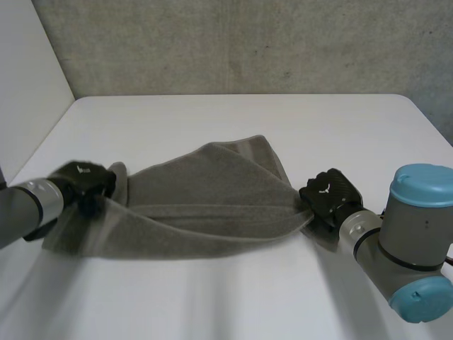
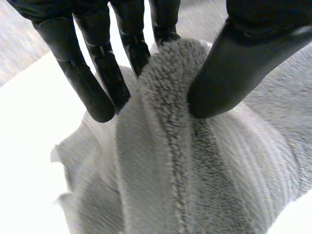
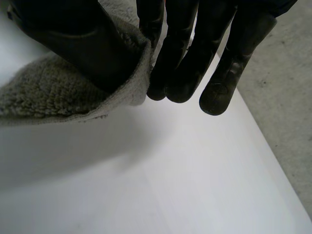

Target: Fold the towel.

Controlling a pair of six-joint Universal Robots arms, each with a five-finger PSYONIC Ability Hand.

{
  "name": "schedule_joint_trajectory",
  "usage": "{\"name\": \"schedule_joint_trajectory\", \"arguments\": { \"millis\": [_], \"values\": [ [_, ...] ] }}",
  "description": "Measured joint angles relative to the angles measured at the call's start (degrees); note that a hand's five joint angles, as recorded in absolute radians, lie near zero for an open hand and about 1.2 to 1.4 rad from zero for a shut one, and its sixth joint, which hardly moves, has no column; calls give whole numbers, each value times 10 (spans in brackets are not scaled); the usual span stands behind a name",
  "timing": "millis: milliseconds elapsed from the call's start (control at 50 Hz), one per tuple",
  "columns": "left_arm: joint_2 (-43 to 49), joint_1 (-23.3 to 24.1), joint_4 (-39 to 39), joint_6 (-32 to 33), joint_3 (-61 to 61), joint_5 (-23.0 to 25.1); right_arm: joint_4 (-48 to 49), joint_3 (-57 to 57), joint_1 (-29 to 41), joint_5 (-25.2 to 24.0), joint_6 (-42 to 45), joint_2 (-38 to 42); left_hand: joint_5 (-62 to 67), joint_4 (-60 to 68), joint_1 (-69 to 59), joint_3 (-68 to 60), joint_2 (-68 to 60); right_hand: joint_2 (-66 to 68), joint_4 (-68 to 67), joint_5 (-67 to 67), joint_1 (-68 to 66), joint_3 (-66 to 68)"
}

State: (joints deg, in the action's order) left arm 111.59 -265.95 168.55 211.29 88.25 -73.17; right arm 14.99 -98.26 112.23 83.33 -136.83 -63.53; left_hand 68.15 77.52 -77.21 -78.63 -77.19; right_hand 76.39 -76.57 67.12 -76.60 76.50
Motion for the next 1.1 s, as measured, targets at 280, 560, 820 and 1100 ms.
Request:
{"name": "schedule_joint_trajectory", "arguments": {
  "millis": [280,560,820,1100],
  "values": [
    [-97,-11,95,-95,63,22,-4,-3,-1,-2,-6,-32,0,0,0,-1,-3,0,-5,0,0,0],
    [-75,-14,117,-77,126,22,-3,-9,4,-3,-2,-24,-68,-66,66,74,60,0,-5,0,0,2],
    [-71,-15,120,-10,157,21,-4,-8,1,0,-4,-25,-16,-5,5,15,5,0,-5,0,0,2],
    [-188,-66,124,-53,166,67,-67,27,-31,-5,-6,-111,0,3,-2,-2,-5,1,-5,0,0,2]
  ]
}}
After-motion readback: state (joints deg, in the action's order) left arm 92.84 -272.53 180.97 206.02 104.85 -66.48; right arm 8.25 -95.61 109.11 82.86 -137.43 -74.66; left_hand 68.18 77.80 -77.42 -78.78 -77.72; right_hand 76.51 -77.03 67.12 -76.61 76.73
